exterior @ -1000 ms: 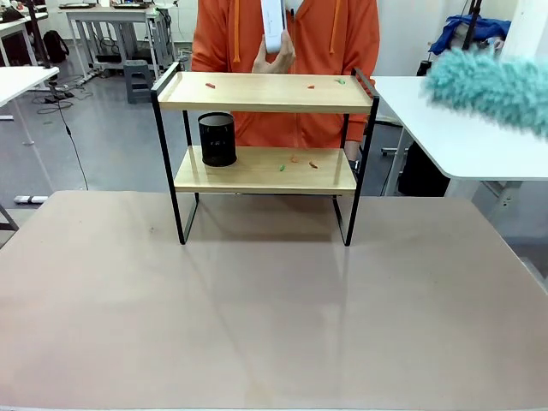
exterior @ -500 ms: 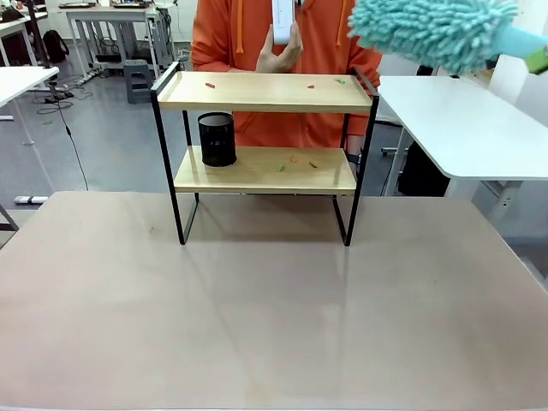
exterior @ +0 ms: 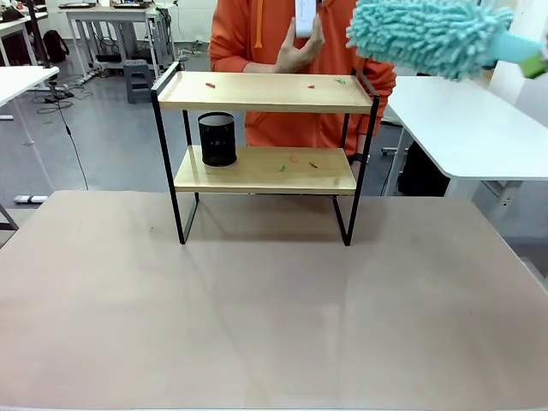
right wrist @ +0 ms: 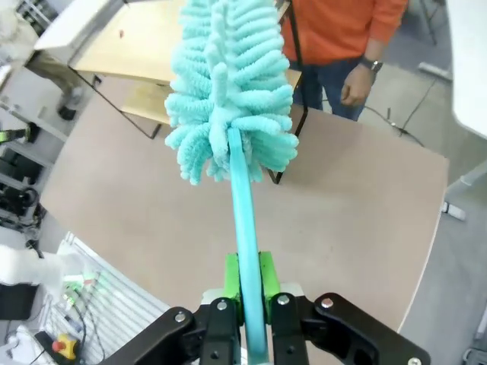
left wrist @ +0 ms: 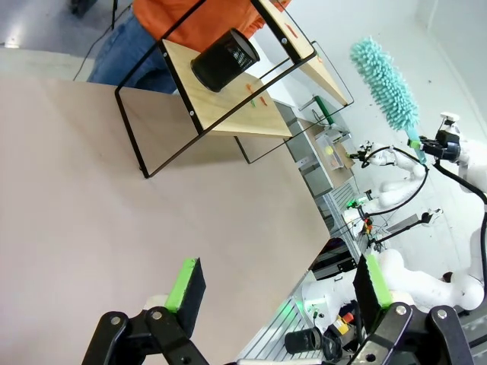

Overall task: Clean the shelf.
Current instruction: Clean the specific tier of the Shelf with the Duster once objects are removed.

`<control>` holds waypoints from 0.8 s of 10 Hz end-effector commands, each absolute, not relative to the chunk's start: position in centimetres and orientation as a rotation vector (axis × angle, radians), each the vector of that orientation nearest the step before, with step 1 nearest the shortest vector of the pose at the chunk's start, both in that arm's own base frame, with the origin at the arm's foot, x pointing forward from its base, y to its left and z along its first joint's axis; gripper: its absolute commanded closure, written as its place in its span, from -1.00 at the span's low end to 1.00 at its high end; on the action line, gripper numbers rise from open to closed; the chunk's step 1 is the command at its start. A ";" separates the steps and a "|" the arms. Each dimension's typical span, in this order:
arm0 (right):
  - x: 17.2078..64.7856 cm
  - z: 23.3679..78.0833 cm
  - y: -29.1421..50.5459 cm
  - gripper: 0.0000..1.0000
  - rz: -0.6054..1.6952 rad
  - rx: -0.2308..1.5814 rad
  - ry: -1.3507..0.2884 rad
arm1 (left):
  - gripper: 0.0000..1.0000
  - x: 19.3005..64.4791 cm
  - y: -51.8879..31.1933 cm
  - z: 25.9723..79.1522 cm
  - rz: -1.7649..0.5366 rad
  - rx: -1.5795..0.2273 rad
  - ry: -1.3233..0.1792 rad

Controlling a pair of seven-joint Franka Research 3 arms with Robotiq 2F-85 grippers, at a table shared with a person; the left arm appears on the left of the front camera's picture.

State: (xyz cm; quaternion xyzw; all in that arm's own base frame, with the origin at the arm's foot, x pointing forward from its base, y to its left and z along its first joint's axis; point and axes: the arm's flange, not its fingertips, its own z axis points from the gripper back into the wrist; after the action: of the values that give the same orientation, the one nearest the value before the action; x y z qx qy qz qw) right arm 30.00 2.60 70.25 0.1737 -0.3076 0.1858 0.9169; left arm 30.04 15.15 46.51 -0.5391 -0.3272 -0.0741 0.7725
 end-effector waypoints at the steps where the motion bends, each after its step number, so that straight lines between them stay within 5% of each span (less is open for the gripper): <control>1: 31.4 70.5 7.1 0.75 0.297 0.279 -0.630 | -1.00 30.1 15.0 46.6 -0.173 -1.181 -0.738; 8: 34.4 66.4 15.2 0.75 0.164 0.123 -0.675 | -1.00 30.1 15.0 46.6 -0.173 -1.181 -0.738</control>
State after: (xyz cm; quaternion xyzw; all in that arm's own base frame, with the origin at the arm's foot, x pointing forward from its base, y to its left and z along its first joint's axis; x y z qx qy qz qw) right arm 34.04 14.38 67.08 0.0648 -0.3280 0.0929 0.9379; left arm 30.04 15.16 46.51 -0.5390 -0.3272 -0.0741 0.7726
